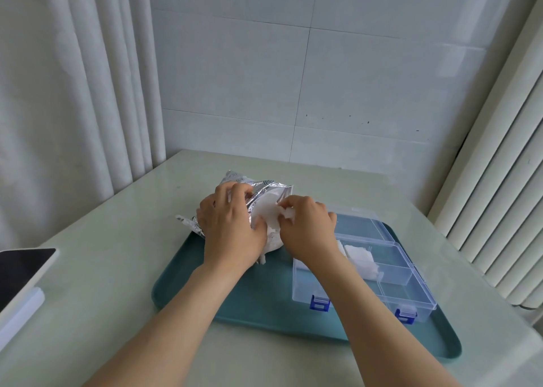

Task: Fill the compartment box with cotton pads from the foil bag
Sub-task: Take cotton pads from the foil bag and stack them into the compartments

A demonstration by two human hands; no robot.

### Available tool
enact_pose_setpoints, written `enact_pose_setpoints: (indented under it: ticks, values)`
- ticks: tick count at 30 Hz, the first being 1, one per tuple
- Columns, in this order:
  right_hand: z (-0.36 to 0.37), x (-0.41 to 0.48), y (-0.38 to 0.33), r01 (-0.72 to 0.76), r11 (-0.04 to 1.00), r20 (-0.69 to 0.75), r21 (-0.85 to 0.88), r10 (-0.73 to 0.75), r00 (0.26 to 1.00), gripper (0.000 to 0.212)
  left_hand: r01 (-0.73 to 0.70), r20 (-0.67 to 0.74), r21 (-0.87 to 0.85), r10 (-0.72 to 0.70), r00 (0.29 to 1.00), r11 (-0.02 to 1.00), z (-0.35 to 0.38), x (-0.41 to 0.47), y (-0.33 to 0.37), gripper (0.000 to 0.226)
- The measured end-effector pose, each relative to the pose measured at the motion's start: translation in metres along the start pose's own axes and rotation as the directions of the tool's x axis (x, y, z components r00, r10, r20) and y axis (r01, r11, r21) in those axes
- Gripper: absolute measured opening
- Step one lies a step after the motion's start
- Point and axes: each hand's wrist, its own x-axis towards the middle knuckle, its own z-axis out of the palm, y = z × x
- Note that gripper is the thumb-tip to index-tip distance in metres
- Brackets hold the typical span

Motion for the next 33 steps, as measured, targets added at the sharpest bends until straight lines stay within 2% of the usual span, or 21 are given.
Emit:
enact_pose_setpoints:
  ticks: [2, 5, 9, 15, 22, 26, 30, 33]
  values:
    - [-0.005, -0.001, -0.001, -0.008, 0.999, -0.031, 0.036, 0.010, 0.999, 0.034, -0.011, 0.001, 0.017, 0.011, 1.000, 1.000, 0.001, 0.001, -0.001, 0.051]
    - [-0.009, -0.002, -0.001, 0.012, 0.983, -0.055, 0.184, -0.002, 0.998, 0.029, -0.056, 0.020, 0.041, 0.056, 0.998, 0.998, -0.002, 0.002, 0.002, 0.063]
    - [-0.011, -0.002, 0.004, 0.077, 0.938, -0.078, 0.338, -0.054, 0.995, 0.023, -0.214, 0.100, 0.080, 0.206, 0.973, 0.973, -0.008, -0.001, 0.010, 0.069]
    - [-0.018, -0.006, 0.008, 0.051, 0.911, -0.044, 0.410, -0.036, 0.998, 0.027, -0.247, 0.086, 0.126, 0.237, 0.968, 0.961, -0.010, -0.001, 0.009, 0.031]
    - [-0.026, -0.010, 0.014, 0.047, 0.915, -0.128, 0.400, 0.005, 0.992, 0.026, -0.224, 0.114, 0.263, 0.201, 0.973, 0.938, -0.004, -0.005, 0.005, 0.009]
    - [-0.028, -0.013, 0.019, 0.016, 0.930, -0.111, 0.366, 0.027, 0.993, 0.026, -0.188, 0.095, 0.233, 0.170, 0.981, 0.954, -0.003, -0.005, 0.009, 0.032]
    - [-0.032, -0.016, 0.017, 0.038, 0.930, -0.082, 0.365, -0.008, 0.997, 0.018, -0.263, 0.112, 0.188, 0.245, 0.963, 0.946, -0.004, -0.004, 0.011, 0.050]
    - [-0.032, -0.019, 0.014, 0.074, 0.923, -0.050, 0.378, -0.060, 0.997, 0.022, -0.283, 0.161, 0.187, 0.254, 0.954, 0.941, -0.002, -0.005, 0.009, 0.037]
